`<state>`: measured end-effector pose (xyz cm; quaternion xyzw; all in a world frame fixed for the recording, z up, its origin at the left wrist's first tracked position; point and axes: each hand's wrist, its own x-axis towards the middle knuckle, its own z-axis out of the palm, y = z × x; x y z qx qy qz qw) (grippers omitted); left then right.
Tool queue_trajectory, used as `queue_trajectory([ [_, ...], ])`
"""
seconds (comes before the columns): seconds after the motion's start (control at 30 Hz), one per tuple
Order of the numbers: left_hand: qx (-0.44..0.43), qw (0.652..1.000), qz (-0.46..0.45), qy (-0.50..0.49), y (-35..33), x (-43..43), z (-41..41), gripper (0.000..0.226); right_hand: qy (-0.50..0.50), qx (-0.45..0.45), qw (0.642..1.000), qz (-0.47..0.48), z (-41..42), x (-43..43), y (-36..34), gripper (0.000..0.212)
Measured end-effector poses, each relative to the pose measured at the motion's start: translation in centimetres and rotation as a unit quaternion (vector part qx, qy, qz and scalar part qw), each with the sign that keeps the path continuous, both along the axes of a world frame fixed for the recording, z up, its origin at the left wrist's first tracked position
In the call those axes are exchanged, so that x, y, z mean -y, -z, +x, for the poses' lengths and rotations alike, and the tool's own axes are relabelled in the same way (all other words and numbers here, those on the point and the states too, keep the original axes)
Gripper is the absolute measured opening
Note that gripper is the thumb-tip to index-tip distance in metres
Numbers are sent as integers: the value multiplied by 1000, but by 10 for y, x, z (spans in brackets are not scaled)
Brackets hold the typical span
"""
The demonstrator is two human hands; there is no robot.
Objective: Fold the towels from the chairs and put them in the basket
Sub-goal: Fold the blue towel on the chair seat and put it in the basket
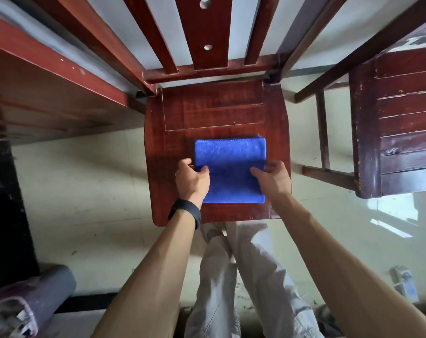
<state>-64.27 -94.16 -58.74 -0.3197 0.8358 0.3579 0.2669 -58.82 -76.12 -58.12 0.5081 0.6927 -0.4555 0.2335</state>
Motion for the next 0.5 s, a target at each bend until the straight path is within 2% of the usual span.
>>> queue_trajectory([
  [0.1,36,997,54,-32,0,3,-8,8,7,16,998,-52,-10,-10,4,47],
  [0.13,47,994,85,-42,-1,6,-11,5,3,12,998,-65,-12,-13,3,45],
  [0.2,64,988,131,-46,-3,11,-15,10,6,-7,996,-91,-14,-19,0,39],
  [0.27,74,984,160,-31,-7,19,-15,5,11,-33,992,-120,-12,-22,-6,32],
  [0.33,81,977,191,-38,-18,28,-14,21,6,-62,987,-150,-9,-24,-16,27],
  [0.4,88,971,220,-38,-35,35,-12,36,1,-80,981,-174,-3,-29,-32,30],
  [0.5,99,954,284,-13,-80,39,-12,33,7,-104,973,-207,7,-41,-81,41],
])
